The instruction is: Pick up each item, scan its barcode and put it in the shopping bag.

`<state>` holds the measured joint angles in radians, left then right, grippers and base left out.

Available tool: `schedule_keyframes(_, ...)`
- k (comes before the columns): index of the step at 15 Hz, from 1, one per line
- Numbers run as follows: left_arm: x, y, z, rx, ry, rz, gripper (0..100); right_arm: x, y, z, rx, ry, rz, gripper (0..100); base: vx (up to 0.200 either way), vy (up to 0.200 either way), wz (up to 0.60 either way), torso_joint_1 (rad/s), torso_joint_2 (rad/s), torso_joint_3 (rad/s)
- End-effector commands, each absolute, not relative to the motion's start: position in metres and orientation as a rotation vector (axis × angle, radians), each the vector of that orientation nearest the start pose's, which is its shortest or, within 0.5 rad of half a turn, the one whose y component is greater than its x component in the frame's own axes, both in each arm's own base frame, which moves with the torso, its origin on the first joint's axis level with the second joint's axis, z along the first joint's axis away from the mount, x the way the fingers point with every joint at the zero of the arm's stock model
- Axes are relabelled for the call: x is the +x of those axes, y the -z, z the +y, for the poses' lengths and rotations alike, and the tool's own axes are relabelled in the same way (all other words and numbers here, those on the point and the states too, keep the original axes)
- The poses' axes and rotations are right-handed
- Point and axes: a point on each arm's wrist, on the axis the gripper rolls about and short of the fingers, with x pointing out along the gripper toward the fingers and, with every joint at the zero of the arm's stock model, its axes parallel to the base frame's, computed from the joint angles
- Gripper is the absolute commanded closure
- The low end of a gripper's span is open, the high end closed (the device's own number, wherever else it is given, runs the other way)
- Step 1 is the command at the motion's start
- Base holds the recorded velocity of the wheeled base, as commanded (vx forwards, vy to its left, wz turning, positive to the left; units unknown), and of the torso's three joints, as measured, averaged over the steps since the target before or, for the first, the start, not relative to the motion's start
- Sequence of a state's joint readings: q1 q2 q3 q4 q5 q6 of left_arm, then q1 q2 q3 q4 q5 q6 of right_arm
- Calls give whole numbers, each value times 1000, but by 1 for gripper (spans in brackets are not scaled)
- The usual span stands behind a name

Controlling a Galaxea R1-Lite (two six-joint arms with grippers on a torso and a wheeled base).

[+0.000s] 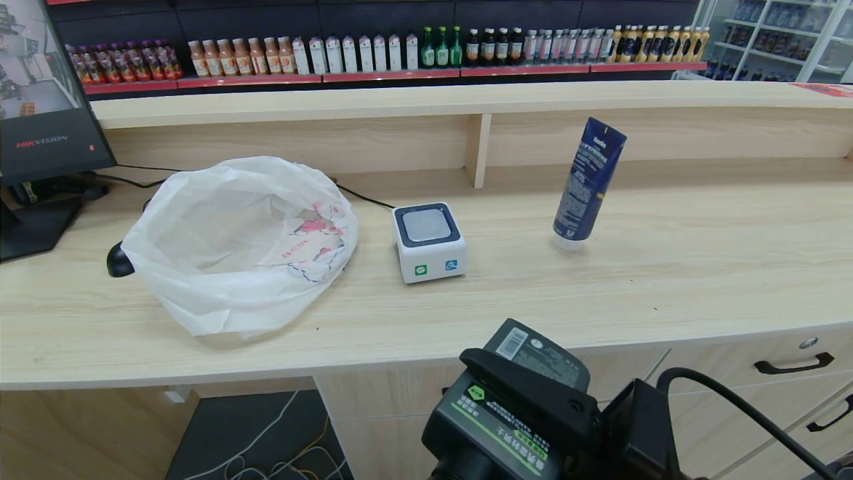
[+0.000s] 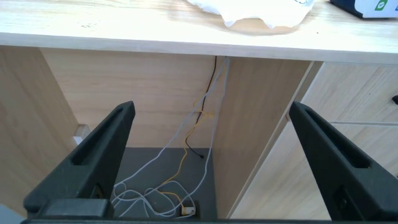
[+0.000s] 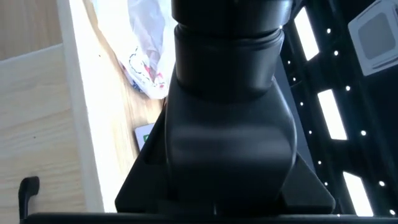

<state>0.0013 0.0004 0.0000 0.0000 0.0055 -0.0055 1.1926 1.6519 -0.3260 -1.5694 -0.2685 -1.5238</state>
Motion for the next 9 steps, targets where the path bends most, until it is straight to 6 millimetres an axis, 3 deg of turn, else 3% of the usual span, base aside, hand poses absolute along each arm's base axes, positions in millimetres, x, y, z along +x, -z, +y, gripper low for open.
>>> schedule_keyframes(1,-23,-75,0,-6,-8,0,0,93,-175,218,-1235,-564,-834,100,0,0,0,0,0,0)
schedule_keyframes(9,-23,-75,0,-6,-8,0,0,95,-175,223,-1240,-558,-837,100,0,0,0,0,0,0)
